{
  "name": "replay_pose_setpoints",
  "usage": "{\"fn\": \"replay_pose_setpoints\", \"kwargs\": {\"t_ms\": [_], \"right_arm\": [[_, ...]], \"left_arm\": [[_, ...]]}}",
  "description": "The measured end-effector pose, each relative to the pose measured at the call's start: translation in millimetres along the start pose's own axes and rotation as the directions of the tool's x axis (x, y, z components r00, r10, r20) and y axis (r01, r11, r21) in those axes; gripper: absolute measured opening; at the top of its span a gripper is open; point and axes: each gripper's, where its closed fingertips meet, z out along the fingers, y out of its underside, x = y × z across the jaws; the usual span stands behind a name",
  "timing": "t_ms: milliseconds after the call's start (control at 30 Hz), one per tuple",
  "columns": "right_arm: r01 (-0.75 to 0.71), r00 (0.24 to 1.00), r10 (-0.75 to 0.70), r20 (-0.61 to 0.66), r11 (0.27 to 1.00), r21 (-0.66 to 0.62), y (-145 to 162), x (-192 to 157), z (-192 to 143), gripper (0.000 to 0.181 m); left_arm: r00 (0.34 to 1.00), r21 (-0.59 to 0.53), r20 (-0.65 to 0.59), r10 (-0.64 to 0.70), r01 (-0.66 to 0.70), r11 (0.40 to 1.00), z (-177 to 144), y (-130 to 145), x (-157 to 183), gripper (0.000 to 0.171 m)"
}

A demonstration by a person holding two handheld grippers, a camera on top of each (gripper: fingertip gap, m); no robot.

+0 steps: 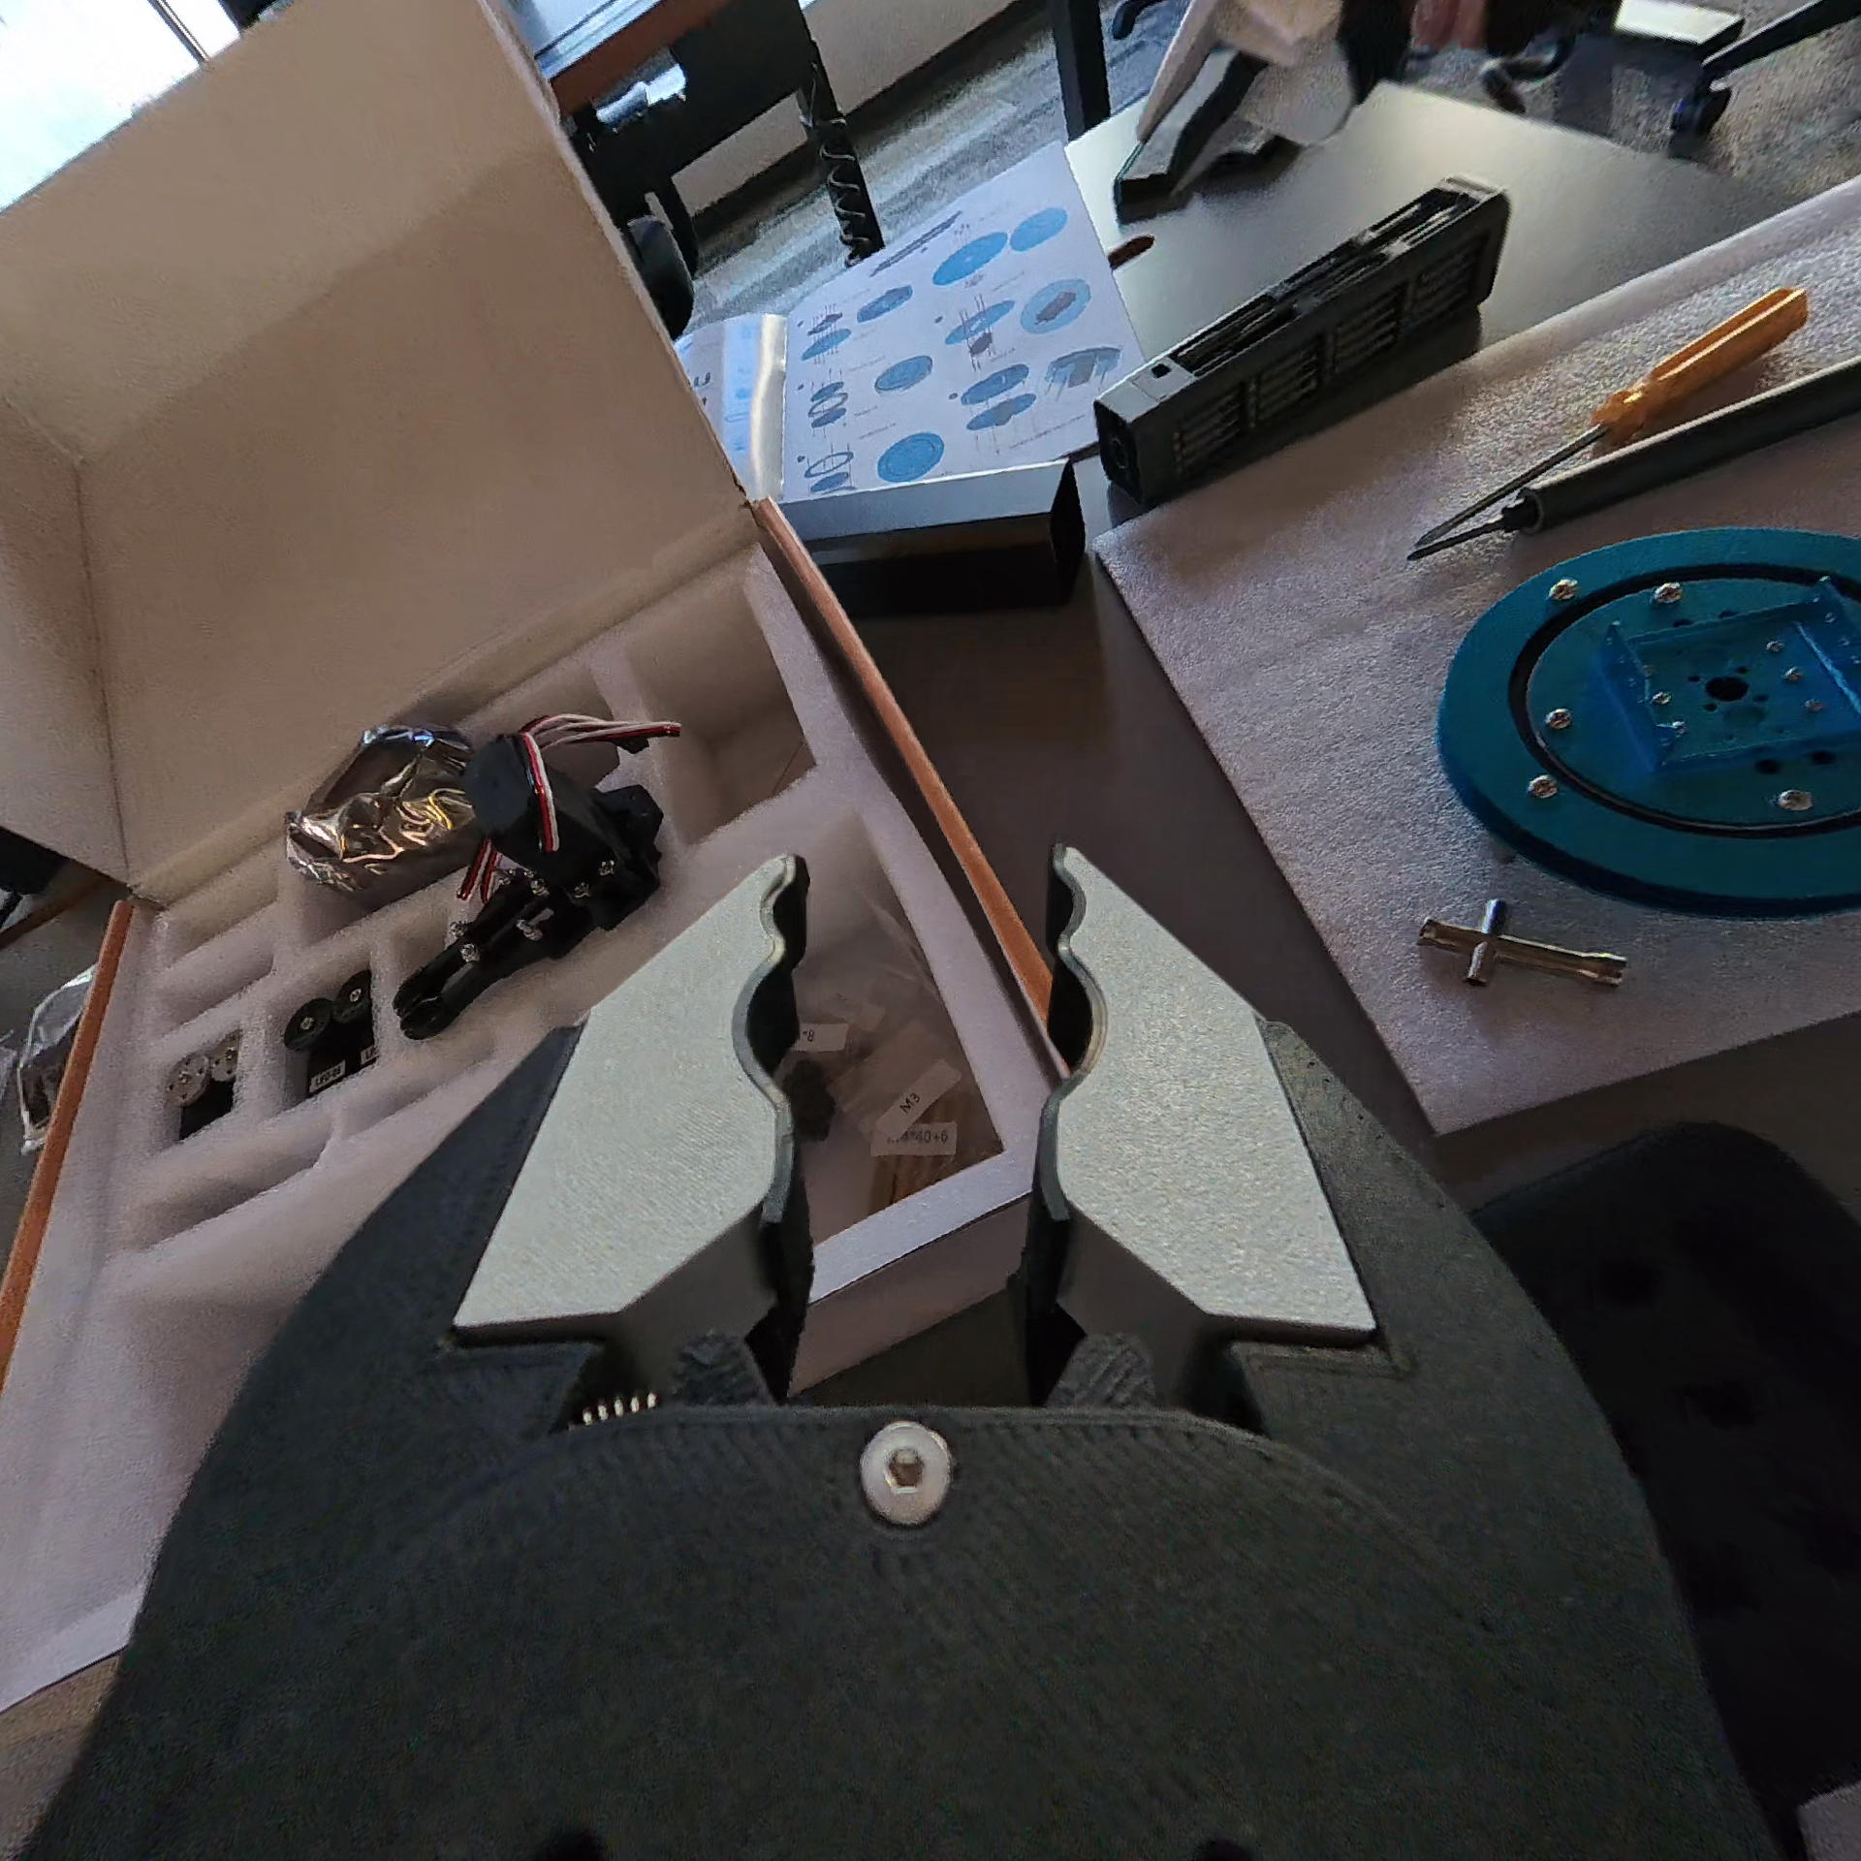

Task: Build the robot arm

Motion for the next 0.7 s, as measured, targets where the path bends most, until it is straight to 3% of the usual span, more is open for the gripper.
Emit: {"fn": "replay_pose_setpoints", "kwargs": {"t_ms": [100,333,400,433,600,700], "right_arm": [[-0.057,0.996,0.059,-0.063,0.998,0.033,-15,30,14,0.041],[-0.207,0.970,0.200,0.140,0.977,0.039,-24,27,37,0.028],[-0.212,0.960,0.206,0.189,0.977,0.011,-20,21,41,0.004],[-0.213,0.953,0.208,0.222,0.977,-0.002,-19,17,41,0.001],[-0.180,0.956,0.175,0.234,0.984,0.002,-30,24,19,0.001],[-0.105,0.982,0.112,0.150,0.993,-0.052,-31,37,0,0.001]], "left_arm": [[1.000,-0.041,0.019,0.012,-0.011,0.999,1,7,-9,0.046],[0.998,-0.058,0.011,0.057,-0.056,0.997,15,4,-18,0.045],[0.998,-0.055,0.002,0.067,-0.067,0.996,19,2,-16,0.045],[0.997,-0.053,-0.003,0.071,-0.071,0.996,21,0,-14,0.045],[0.995,-0.071,-0.024,0.097,-0.099,0.993,28,2,-5,0.043],[0.992,-0.094,-0.037,0.121,-0.124,0.988,32,4,0,0.043]]}}
